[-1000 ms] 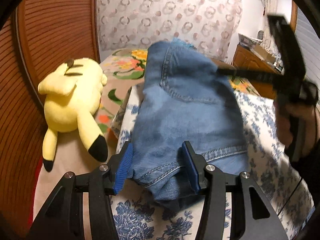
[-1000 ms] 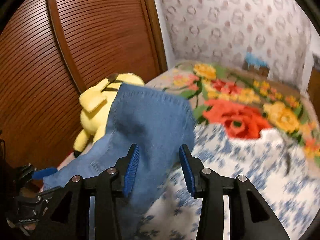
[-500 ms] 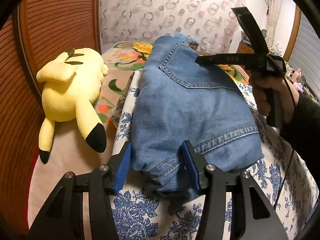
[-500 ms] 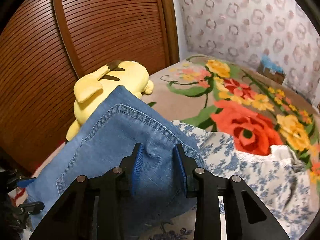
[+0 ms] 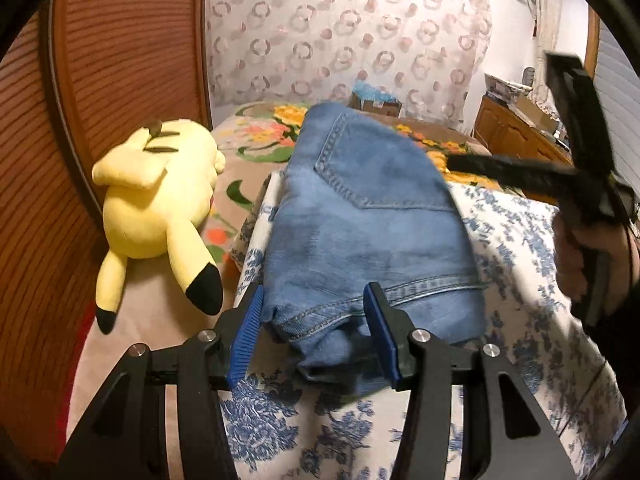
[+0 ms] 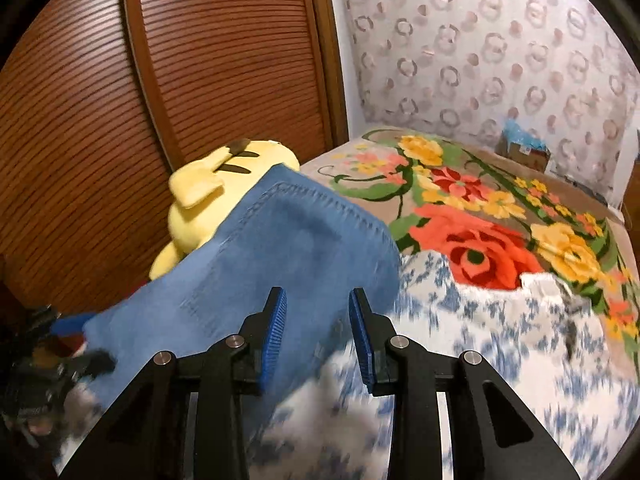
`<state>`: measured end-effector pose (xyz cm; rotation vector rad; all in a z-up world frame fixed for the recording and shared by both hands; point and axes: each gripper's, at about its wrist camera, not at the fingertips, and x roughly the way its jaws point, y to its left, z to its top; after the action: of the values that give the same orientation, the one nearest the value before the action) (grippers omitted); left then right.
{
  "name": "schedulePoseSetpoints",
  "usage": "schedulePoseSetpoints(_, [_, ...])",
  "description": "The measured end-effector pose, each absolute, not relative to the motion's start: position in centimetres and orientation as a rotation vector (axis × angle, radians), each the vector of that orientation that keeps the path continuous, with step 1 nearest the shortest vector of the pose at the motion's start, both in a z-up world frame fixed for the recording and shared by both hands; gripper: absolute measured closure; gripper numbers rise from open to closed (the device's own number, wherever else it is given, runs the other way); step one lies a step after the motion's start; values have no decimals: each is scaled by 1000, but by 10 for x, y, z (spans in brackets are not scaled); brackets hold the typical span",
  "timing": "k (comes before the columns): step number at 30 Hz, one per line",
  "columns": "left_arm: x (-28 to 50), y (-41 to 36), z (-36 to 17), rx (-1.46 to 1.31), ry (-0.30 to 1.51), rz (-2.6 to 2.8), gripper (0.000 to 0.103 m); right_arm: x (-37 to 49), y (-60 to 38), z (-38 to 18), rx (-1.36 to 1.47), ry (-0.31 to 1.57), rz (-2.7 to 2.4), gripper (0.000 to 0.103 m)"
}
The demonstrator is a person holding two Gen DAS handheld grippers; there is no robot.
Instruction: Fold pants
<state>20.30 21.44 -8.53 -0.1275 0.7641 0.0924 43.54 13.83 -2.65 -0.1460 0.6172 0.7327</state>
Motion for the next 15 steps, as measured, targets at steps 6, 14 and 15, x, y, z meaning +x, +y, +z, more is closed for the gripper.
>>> schedulePoseSetpoints(6, [188, 199, -62, -106, 705, 78, 25, 386, 103, -12, -130, 578, 724, 70])
schedulePoseSetpoints(14, [169, 172, -38, -82, 651, 35, 20, 344, 69, -9, -87, 535, 687, 68])
schedulePoseSetpoints(15, [167, 167, -36, -80, 643, 24, 20, 339, 65, -9, -79, 534, 682, 68])
